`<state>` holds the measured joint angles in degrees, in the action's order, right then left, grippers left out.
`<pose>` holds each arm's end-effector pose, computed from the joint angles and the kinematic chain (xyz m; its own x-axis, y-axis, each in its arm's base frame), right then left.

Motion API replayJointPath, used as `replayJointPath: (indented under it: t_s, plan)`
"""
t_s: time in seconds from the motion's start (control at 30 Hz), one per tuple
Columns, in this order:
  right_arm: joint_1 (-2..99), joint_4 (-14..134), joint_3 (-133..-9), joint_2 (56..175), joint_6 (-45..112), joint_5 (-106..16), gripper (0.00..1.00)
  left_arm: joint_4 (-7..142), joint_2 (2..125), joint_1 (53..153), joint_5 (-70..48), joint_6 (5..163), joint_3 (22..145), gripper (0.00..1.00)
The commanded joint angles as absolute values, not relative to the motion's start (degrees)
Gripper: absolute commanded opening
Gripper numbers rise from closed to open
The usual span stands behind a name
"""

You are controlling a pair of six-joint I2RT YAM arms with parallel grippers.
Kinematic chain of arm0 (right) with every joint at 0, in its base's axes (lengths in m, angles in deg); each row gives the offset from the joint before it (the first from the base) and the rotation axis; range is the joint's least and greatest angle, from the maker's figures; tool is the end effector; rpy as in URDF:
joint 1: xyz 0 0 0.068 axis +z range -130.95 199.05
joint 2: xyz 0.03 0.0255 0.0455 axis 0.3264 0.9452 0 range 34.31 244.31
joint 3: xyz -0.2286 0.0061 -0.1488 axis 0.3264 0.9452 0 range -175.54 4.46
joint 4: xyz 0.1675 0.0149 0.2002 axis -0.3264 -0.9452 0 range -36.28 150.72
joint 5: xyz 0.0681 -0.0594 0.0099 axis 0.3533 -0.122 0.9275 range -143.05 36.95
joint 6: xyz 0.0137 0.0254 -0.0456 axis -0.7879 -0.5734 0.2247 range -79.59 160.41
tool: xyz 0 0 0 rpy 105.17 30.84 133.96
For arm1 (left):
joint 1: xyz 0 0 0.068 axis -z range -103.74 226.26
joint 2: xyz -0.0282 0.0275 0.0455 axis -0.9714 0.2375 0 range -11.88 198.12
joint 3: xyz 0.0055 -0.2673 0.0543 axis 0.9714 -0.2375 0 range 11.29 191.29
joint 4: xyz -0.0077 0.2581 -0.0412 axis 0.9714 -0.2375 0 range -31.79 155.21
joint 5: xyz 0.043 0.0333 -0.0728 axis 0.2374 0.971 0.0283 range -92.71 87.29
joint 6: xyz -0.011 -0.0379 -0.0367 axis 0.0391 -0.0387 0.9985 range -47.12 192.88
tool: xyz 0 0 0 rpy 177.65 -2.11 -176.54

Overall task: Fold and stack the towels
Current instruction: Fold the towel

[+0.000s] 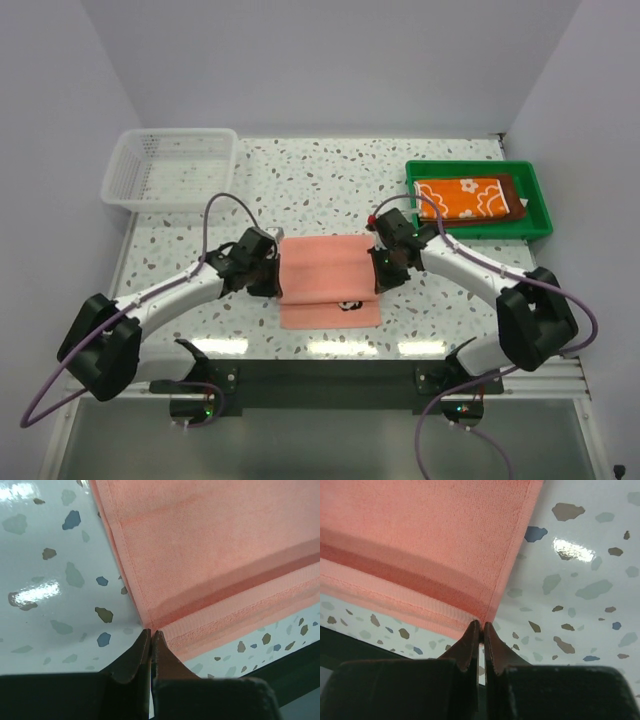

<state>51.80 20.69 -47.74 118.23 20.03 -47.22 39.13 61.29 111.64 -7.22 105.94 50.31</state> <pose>0.2220 0.1470 0.1943 -0.9455 -0.1963 -0.2600 -0.2515 0.9471 0.1995 0.1895 -0.1380 0.1833 -0.9254 -0.0098 -0.3788 0.1244 0.9364 -0.3281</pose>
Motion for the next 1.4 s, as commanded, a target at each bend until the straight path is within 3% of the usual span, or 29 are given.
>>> replayJointPath:
  t_s: [0.0, 0.23, 0.73, 0.8, 0.83, 0.97, 1.17, 1.37]
  plan:
    - [51.2, 13.5, -51.1, 113.2, 20.4, -53.0, 0.0, 32.1, 57.4, 111.2, -1.0, 105.0, 53.5, 0.0]
    - [51.3, 13.3, -48.2, 110.6, 19.1, -51.9, 0.0, 31.7, 54.8, 111.3, -2.3, 105.6, 52.4, 0.0]
    - [51.7, 20.5, -42.4, 117.6, 17.8, -50.7, 0.0, 39.1, 61.8, 112.4, -5.0, 105.8, 45.7, 0.02]
    - [51.9, 20.5, -42.1, 117.5, 17.7, -50.3, 0.02, 38.8, 60.9, 112.6, -5.2, 106.1, 45.4, 0.06]
    - [52.1, 20.5, -41.9, 117.1, 17.7, -49.6, 0.1, 38.8, 60.5, 112.8, -5.4, 106.2, 45.3, 0.07]
    - [53.7, 19.6, -40.6, 114.6, 16.9, -47.9, 0.24, 37.4, 56.7, 113.8, -6.3, 107.6, 44.8, 0.24]
    - [61.0, 18.4, -36.5, 106.1, 11.2, -47.0, 0.27, 36.9, 47.6, 118.4, -9.0, 114.4, 40.7, 0.5]
    - [65.8, 15.7, -36.0, 98.0, 6.7, -49.1, 0.28, 36.0, 39.2, 121.9, -7.7, 119.9, 40.0, 0.57]
